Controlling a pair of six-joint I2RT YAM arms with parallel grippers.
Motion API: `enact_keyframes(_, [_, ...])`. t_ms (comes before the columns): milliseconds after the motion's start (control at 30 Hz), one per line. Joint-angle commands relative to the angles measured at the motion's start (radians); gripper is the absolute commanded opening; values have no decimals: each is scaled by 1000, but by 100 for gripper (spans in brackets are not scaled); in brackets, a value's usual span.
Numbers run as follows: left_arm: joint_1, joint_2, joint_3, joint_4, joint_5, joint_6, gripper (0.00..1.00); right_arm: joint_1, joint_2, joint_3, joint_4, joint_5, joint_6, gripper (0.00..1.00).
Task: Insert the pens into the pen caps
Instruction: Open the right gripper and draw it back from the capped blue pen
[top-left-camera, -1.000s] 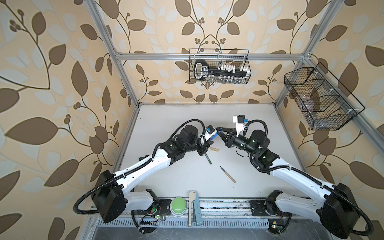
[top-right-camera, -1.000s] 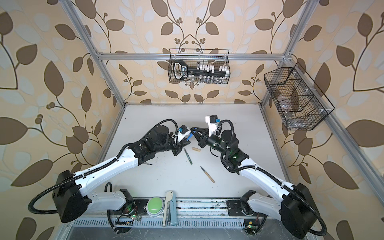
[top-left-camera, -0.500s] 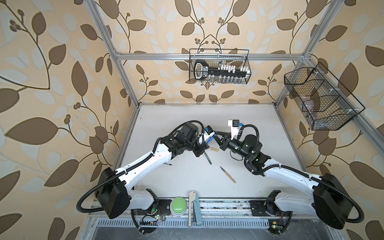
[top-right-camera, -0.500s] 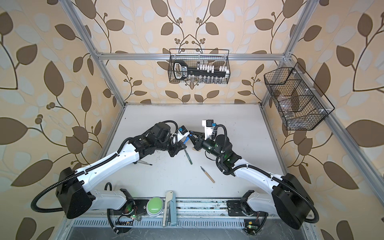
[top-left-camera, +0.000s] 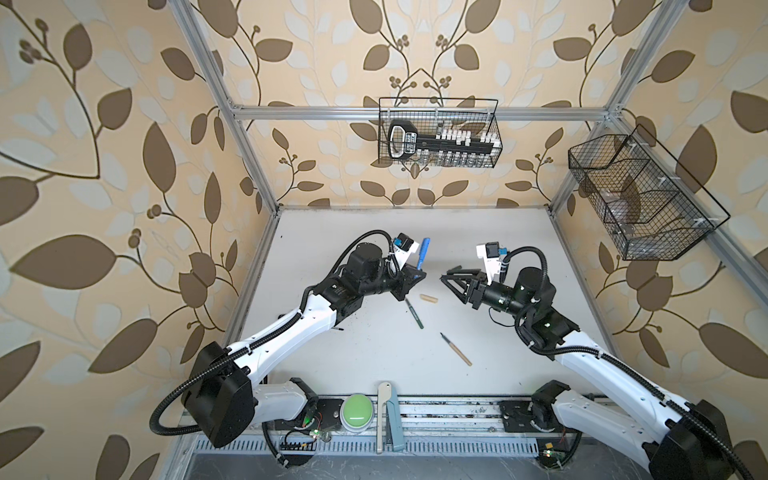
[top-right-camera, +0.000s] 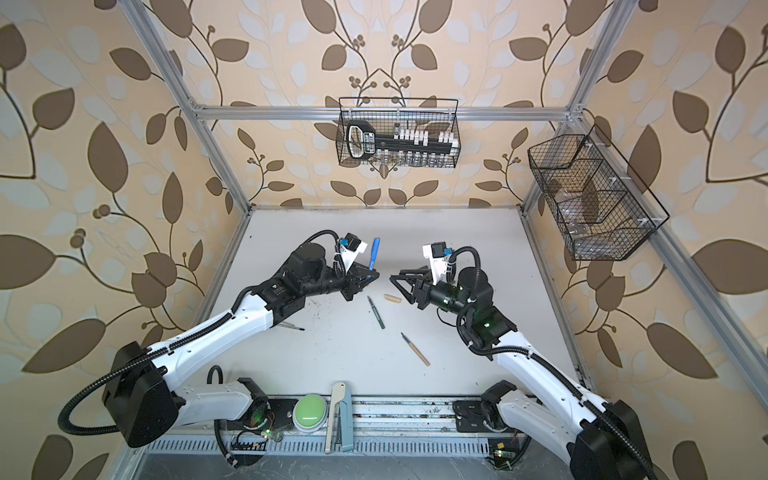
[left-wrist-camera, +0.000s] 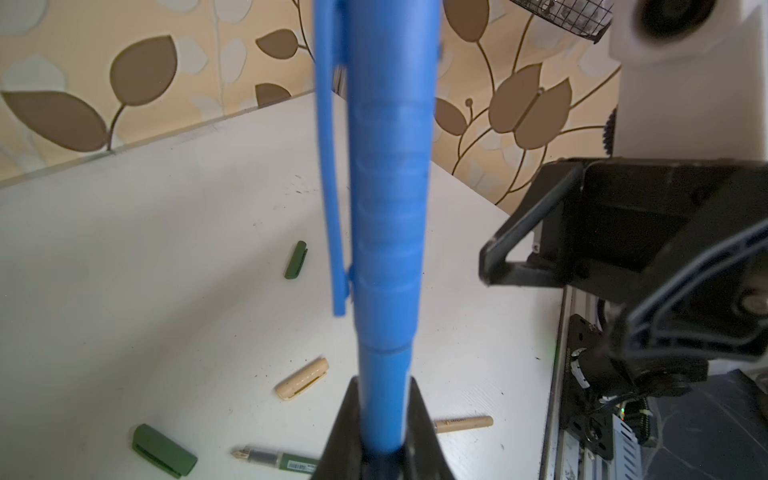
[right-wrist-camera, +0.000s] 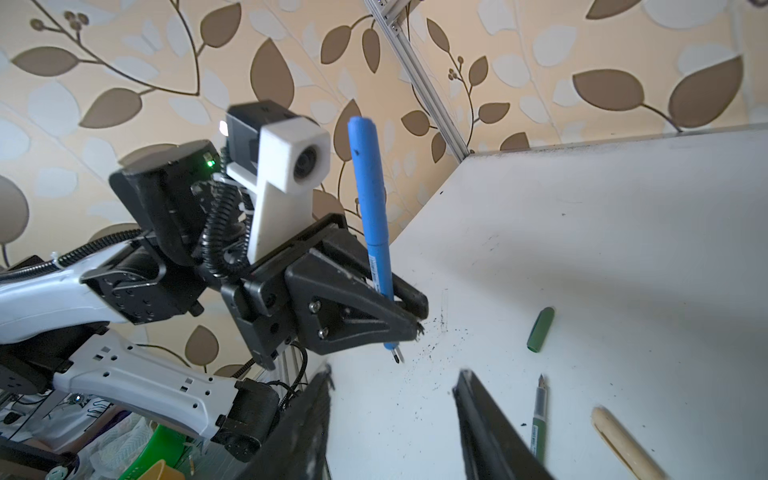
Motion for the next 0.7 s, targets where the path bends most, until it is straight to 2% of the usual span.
enact_keyframes(0, [-12, -48, -52, 142, 19, -124, 0, -27, -5, 16, -20, -75, -24, 53])
enact_keyframes(333, [-42, -67, -84, 182, 38, -174, 0, -34, 152, 152, 48, -133, 0, 57])
enact_keyframes(667, [-70, -69, -81, 188, 36, -172, 0, -26, 242, 216, 125, -150, 26, 57])
